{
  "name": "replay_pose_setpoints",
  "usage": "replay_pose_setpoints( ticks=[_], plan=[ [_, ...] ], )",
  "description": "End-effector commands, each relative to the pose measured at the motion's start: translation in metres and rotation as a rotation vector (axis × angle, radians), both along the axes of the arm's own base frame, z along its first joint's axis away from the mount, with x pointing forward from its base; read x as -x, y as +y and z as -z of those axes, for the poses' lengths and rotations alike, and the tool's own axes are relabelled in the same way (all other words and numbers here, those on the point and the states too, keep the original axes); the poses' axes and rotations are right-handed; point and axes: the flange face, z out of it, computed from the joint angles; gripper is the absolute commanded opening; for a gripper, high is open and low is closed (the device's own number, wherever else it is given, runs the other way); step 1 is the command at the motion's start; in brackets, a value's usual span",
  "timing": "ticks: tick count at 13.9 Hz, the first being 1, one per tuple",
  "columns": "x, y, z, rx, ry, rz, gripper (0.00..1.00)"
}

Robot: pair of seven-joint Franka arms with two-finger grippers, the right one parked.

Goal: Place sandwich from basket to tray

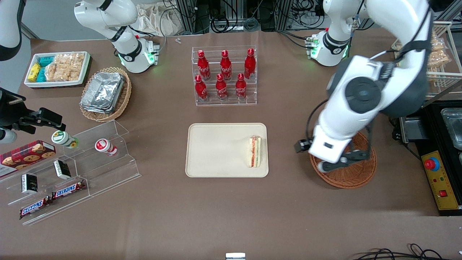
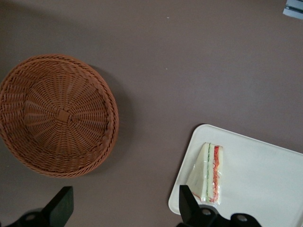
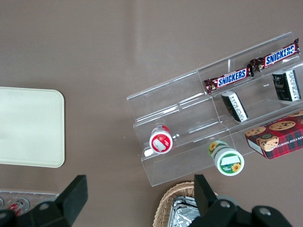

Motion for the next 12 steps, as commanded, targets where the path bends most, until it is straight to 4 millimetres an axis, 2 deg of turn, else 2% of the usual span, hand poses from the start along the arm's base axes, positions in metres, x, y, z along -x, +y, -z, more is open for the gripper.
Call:
replay_pose_setpoints(
  ticks=[1,2,3,4,5,7,8,9,11,12],
  plan=[
    [0.006,0.036,-0.002,-0.008,0.069,0.037,1.00],
    [0.002,0.073,-0.003,-0.014,0.097,0.026,1.00],
    [0.004,0.087,-0.007,-0.007,0.106,0.092,1.00],
    [0.010,0.092,-0.011,0.003,0.110,0.140,1.00],
    [0.016,0.104,-0.014,-0.010,0.109,0.136,1.00],
    [0.035,0.120,-0.014,-0.046,0.115,0.164,1.00],
    [0.045,0.136,-0.017,-0.046,0.109,0.195,1.00],
    [0.056,0.145,-0.021,-0.020,0.097,0.218,1.00],
    [0.078,0.144,-0.019,-0.017,0.091,0.247,1.00],
    [0.081,0.145,-0.016,-0.020,0.091,0.246,1.00]
  ],
)
